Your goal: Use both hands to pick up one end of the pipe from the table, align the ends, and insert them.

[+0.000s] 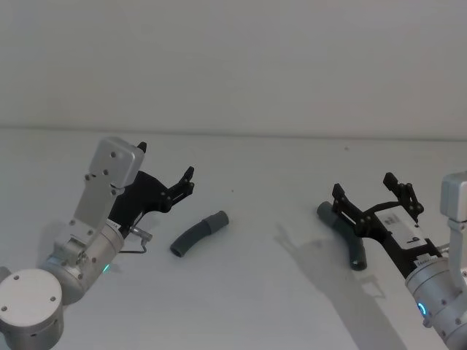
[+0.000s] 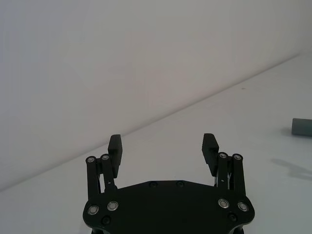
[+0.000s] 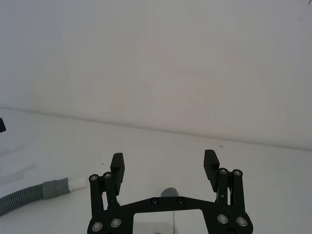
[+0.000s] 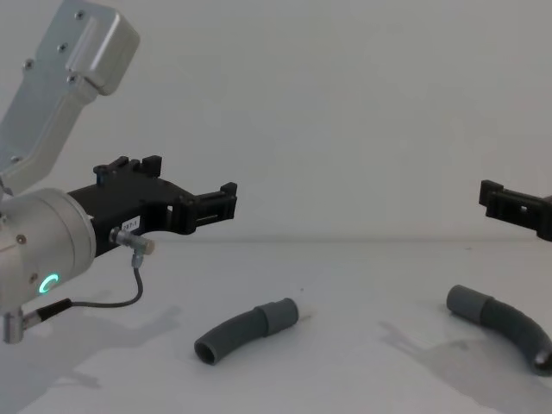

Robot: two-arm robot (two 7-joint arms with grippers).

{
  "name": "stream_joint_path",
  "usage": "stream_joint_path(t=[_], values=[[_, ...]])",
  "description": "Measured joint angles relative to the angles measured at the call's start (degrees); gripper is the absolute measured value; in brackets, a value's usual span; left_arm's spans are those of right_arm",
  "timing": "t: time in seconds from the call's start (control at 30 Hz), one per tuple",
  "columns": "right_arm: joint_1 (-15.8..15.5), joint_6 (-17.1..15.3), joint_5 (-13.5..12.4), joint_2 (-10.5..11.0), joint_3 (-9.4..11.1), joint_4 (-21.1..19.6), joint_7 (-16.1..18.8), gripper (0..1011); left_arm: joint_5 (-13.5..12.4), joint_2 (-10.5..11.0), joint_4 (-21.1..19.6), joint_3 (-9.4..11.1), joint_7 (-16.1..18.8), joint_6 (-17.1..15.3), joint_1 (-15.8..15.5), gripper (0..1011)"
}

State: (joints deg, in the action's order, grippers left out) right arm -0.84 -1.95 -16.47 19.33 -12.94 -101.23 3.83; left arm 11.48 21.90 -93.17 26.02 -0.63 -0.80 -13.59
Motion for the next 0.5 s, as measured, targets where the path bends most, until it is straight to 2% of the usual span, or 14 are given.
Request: stream_joint_path(t=[0.3,0.5], values=[[0.0,0.0,0.0,0.0,0.0,0.0,0.0,1001,0.0,0.3,-0.3,-0.2,0.0,-0.4,0.1,1000],[0.0,0.0,0.0,0.0,0.0,0.0,0.0,1001,0.2,2.4,-1.9,-1.7,-0.6,-3.4,0.8,1000]])
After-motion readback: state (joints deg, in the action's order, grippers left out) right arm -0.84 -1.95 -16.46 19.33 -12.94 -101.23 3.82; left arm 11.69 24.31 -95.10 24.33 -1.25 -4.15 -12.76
